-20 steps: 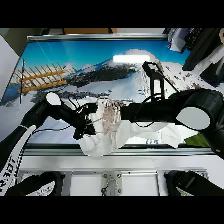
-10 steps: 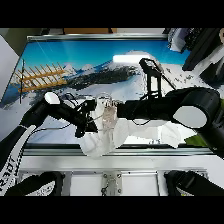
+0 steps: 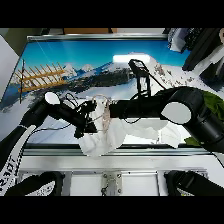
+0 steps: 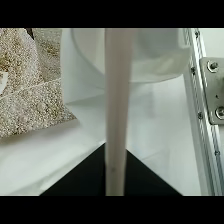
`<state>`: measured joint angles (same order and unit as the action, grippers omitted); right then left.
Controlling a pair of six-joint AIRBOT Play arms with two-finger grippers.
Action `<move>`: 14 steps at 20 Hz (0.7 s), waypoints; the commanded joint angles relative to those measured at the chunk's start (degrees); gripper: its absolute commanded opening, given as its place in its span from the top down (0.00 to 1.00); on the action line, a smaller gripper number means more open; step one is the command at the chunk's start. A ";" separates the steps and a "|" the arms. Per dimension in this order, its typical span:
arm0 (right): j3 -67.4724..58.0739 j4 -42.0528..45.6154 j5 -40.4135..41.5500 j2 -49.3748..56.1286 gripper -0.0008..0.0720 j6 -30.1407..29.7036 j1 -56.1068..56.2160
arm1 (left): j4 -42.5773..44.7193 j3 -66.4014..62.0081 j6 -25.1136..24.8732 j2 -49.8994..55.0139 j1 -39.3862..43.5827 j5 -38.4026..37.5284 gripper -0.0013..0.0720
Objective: Fold the clothes and pants, and hang the long-sleeved shirts on hangers.
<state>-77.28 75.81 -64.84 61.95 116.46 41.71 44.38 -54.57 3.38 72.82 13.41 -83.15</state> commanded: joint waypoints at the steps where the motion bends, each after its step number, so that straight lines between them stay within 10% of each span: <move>1: 0.02 -1.11 0.13 0.33 0.95 -1.22 0.15 | -0.52 -0.02 0.00 0.00 0.00 -0.42 0.96; 2: 0.02 -1.07 0.13 0.22 0.91 -1.22 0.15 | -0.52 -0.02 0.02 0.00 0.00 -0.44 0.96; 4: 0.02 -1.05 0.15 -0.31 0.38 -1.22 0.13 | -0.52 -0.02 0.00 0.00 0.00 -0.70 0.96; 14: 0.02 0.24 -4.00 -6.14 0.35 -1.22 -2.78 | -0.46 -0.02 0.02 0.00 0.00 -0.87 0.96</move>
<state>-77.23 75.00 -66.19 56.99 115.24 40.42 43.48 -54.61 4.01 72.79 13.43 -83.42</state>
